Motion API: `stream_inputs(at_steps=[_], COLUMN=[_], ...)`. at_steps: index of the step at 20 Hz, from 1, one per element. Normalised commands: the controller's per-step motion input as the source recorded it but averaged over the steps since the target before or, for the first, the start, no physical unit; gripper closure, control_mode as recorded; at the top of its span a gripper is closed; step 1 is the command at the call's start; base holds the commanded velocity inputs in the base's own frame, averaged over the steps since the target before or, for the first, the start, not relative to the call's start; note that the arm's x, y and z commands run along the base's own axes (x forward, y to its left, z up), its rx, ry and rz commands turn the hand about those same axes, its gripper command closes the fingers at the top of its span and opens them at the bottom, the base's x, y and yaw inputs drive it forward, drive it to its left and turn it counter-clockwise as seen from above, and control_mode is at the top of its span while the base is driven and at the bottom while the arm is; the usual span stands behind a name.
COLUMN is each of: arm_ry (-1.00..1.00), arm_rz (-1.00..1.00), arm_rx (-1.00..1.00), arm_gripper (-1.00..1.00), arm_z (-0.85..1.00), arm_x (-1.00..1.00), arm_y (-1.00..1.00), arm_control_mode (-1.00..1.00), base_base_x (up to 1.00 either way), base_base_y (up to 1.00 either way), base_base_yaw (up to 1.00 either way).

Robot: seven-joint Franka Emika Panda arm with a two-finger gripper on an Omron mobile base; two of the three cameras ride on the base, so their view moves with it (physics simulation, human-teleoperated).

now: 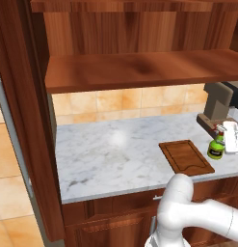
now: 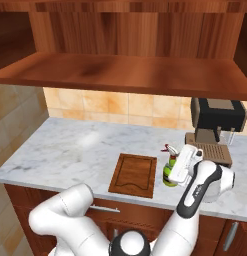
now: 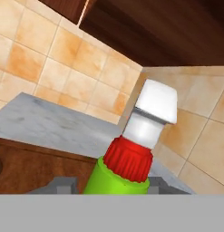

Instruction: Grab the spray bottle from the cabinet, then place it next to the cutting board for sanitizing. Then grab the dish brush from the countertop next to the sink and place it next to the cutting board.

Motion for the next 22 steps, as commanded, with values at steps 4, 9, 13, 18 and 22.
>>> stream_inputs(at_steps=[4, 9, 13, 18, 22], arm_ry=[-0.03, -0.03, 0.00, 0.00, 0.00], arm_rz=[0.00, 0.00, 0.00, -0.11, -0.13], arm_rx=[-0.05, 0.00, 0.00, 0.00, 0.00], arm_gripper=[-1.00, -1.00, -1.00, -1.00, -1.00], arm_z=[-0.33, -0.10, -0.02, -0.01, -0.03], arm_x=[0.00, -0.07, -0.05, 0.00, 0.06], arm_y=[0.00, 0.00, -0.09, -0.25, -0.15], arm_control_mode=[-1.00, -1.00, -1.00, -1.00, -1.00], base_base_x=[0.00, 0.00, 0.00, 0.00, 0.00], base_base_y=[0.00, 0.00, 0.00, 0.00, 0.00], base_base_yaw=[0.00, 0.00, 0.00, 0.00, 0.00])
